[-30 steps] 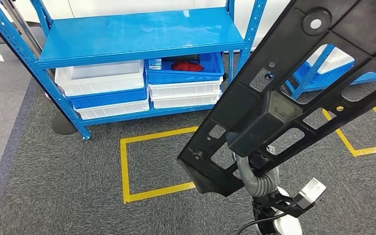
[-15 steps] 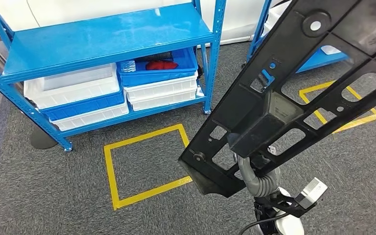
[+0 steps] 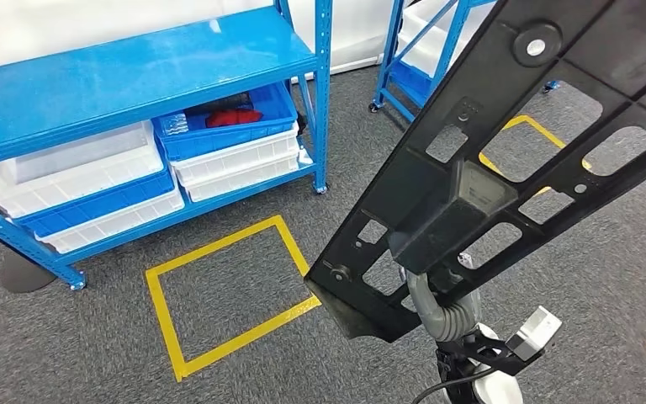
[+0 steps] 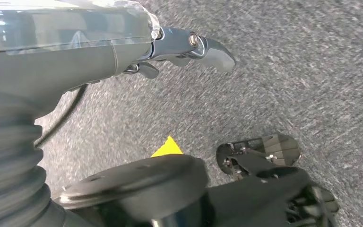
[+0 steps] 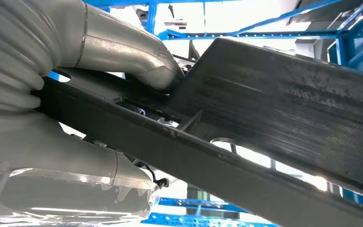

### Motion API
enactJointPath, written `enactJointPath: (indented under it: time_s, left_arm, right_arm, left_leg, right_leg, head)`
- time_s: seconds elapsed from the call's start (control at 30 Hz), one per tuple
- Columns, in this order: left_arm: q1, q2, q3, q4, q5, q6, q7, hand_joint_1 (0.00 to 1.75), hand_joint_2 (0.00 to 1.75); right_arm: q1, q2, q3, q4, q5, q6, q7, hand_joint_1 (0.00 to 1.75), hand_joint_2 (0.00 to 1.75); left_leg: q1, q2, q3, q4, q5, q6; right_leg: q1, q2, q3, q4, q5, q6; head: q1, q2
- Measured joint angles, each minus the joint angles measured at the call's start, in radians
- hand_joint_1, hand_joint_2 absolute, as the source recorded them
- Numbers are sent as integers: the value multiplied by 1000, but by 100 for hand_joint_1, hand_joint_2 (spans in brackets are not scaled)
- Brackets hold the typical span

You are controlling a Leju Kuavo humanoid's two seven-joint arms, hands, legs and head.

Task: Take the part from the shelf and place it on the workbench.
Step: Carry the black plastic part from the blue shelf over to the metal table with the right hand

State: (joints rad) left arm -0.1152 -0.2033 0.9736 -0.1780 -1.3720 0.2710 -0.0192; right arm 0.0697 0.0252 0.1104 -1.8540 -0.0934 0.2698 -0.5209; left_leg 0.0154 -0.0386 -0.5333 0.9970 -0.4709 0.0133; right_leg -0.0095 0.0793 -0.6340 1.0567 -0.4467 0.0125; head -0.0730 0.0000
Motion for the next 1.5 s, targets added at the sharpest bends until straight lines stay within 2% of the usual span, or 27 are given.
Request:
enactJointPath:
  time_s: [0.07, 0.1, 0.17, 0.2, 0.23, 0.3, 0.37, 0.43, 0.5, 0.6, 0.63, 0.67, 0.7, 0.73, 0.8, 0.87, 0.93, 0.97, 1.03, 1.1, 1.17, 1.2, 1.27, 1.33, 1.4, 1.47, 1.5]
  left_arm:
    - [0, 0, 0, 0, -1, 0, 0, 0, 175]
    - [2, 0, 0, 0, -1, -1, 0, 0, 175]
    - [3, 0, 0, 0, -1, -1, 2, 0, 175]
    - [2, 0, 0, 0, -2, -1, 2, 0, 175]
    - [1, 0, 0, 0, -2, -1, 2, 0, 175]
    - [-1, 0, 0, 0, -3, -2, 2, 0, 175]
    - [-3, 0, 0, 0, -2, -2, 3, 0, 175]
    - [-5, 0, 0, 0, -1, -2, 4, 0, 175]
    - [-6, 0, 0, 0, 1, -1, 5, 0, 175]
    - [-5, 0, 1, -1, 6, -1, 3, 0, 175]
    - [-5, 0, 1, -1, 8, -1, 2, 0, 175]
    - [-5, 0, 2, -1, 9, -1, 1, 0, 175]
    - [-6, 0, 2, -1, 9, -1, 1, 0, 175]
    - [-5, 0, 2, -1, 9, -1, 1, 0, 175]
    - [1, 1, 2, -1, 10, -1, 2, 0, 175]
    - [5, 1, 2, -1, 12, 0, 2, 0, 175]
    - [7, 2, 3, -1, 14, 0, 2, 0, 175]
    - [8, 1, 3, -1, 14, 1, 2, 0, 175]
    - [9, 1, 3, -1, 14, 1, 0, 0, 175]
    - [13, 1, 3, -1, 14, 1, -2, 0, 175]
    - [18, 2, 3, -1, 14, 0, -3, 0, 175]
    - [19, 2, 3, -1, 13, -1, -4, 0, 175]
    - [19, 2, 3, -1, 14, -2, -4, 0, 175]
    - [19, 2, 4, -1, 19, -2, -4, 0, 175]
    - [19, 3, 6, -1, 24, -2, -5, 0, 175]
    - [18, 3, 8, -1, 28, -1, -5, 0, 175]
    - [18, 3, 9, -1, 29, -2, -6, 0, 175]
  right_arm:
    - [-2, 0, 0, 0, -2, 0, 0, 175, 175]
    - [-2, 0, 0, 0, -2, 0, 0, 175, 175]
    - [0, -1, 0, 1, -3, 0, 0, 175, 175]
    - [1, -1, -1, 1, -4, 0, 0, 175, 175]
    - [1, -2, -1, 1, -5, 0, -1, 175, 175]
    - [0, -3, -2, 0, -7, 0, -2, 175, 175]
    - [-1, -4, -3, 0, -10, 0, -3, 175, 175]
    - [-1, -5, -6, 0, -12, 0, -4, 175, 175]
    - [-1, -6, -9, 0, -13, 0, -5, 175, 175]
    - [-4, -6, -11, 0, -11, 0, -3, 175, 175]
    - [-3, -6, -12, 0, -8, -1, -1, 175, 175]
    - [-3, -7, -14, 0, -3, -2, 1, 175, 175]
    - [-3, -7, -16, 0, 4, -5, 4, 175, 175]
    - [-3, -7, -18, 0, 14, -9, 6, 175, 175]
    - [-1, -10, -27, -4, 38, -19, 7, 175, 175]
    - [3, -18, -39, -10, 66, -27, 6, 175, 175]
    - [10, -29, -51, -19, 96, -32, 6, 175, 175]
    - [14, -36, -59, -24, 109, -35, 7, 175, 175]
    - [19, -49, -72, -36, 129, -37, 6, 175, 175]
    - [26, -60, -82, -47, 153, -41, 6, 175, 175]
    - [48, -72, -94, -63, 185, -52, 7, 175, 175]
    - [65, -78, -101, -76, 203, -57, 8, 175, 175]
    - [98, -89, -114, -105, 234, -64, 9, 175, 175]
    - [124, -99, -122, -133, 258, -67, 8, 175, 175]
    - [144, -109, -129, -155, 272, -68, 6, 175, 175]
    - [157, -119, -136, -172, 276, -66, 4, 175, 175]
    - [162, -123, -139, -180, 278, -65, 5, 175, 175]
  left_leg:
    - [1, 25, 1, -4, 3, 8]
    - [0, 38, 0, -4, 3, 9]
    - [-2, 63, -2, -4, 2, 9]
    - [-3, 75, -1, -3, 2, 8]
    - [-3, 85, 0, -3, 0, 6]
    - [-6, 101, 5, -2, -4, -1]
    - [-12, 114, 7, -1, -7, -11]
    - [-14, 128, 9, -1, -10, -22]
    - [-11, 108, 1, 24, -33, -33]
    - [-7, 55, -77, 203, -128, -41]
    - [-7, 51, -105, 263, -149, -42]
    - [-7, 49, -119, 294, -152, -42]
    - [-7, 48, -115, 285, -134, -41]
    - [-7, 44, -93, 236, -98, -38]
    - [-6, 8, -33, 98, -29, -29]
    - [-6, -25, -3, 22, -10, -22]
    - [-6, -20, 1, 10, -12, -14]
    - [-5, -12, 2, 5, -8, -8]
    - [-2, 10, 6, -5, 0, 5]
    - [-4, 34, 6, -8, 0, 10]
    - [-5, 58, 6, -7, -2, 11]
    - [-6, 68, 7, -7, -3, 11]
    - [-6, 86, 12, -7, -8, 6]
    - [-10, 101, 18, -6, -16, -4]
    - [-15, 115, 22, -5, -21, -15]
    - [-13, 128, 27, -5, -28, -26]
    - [-11, 120, 25, 6, -38, -31]
  right_leg:
    - [1, -50, -52, 110, -59, 7]
    - [-1, -62, -83, 177, -88, 10]
    - [-5, -73, -113, 244, -103, 15]
    - [-6, -77, -98, 220, -84, 15]
    - [-6, -85, -63, 160, -53, 13]
    - [0, -125, 16, 19, -9, 3]
    - [9, -145, 45, -38, -2, -9]
    - [11, -126, 42, -40, 1, -21]
    - [6, -108, 42, -47, 6, -33]
    - [4, -79, 40, -51, 11, -46]
    - [6, -68, 40, -50, 11, -47]
    - [6, -57, 40, -49, 12, -47]
    - [7, -44, 41, -48, 12, -47]
    - [6, -31, 42, -46, 11, -46]
    - [7, -7, 41, -40, 10, -41]
    - [6, 12, 31, -33, 12, -31]
    - [2, 29, 22, -34, 18, -16]
    - [2, 22, 19, -31, 17, -10]
    - [4, -20, -3, 13, -12, -1]
    - [1, -62, -60, 131, -74, 6]
    - [-5, -70, -108, 231, -107, 13]
    - [-8, -73, -107, 234, -98, 16]
    - [-12, -90, -45, 124, -40, 17]
    - [-6, -123, 23, 1, -4, 9]
    - [2, -131, 39, -34, -4, -3]
    - [1, -111, 37, -37, -2, -15]
    - [0, -101, 39, -40, -1, -22]
  head:
    - [0, 0]
    - [0, 0]
    - [0, 0]
    - [0, 0]
    - [0, 0]
    - [0, 0]
    - [0, 0]
    - [0, 0]
    - [0, 0]
    - [0, 0]
    - [0, 0]
    - [0, 0]
    - [0, 0]
    - [0, 0]
    - [0, 0]
    - [0, 0]
    - [0, 0]
    - [0, 0]
    - [0, 0]
    - [0, 0]
    - [0, 0]
    - [0, 0]
    - [0, 0]
    - [0, 0]
    - [0, 0]
    - [0, 0]
    - [0, 0]
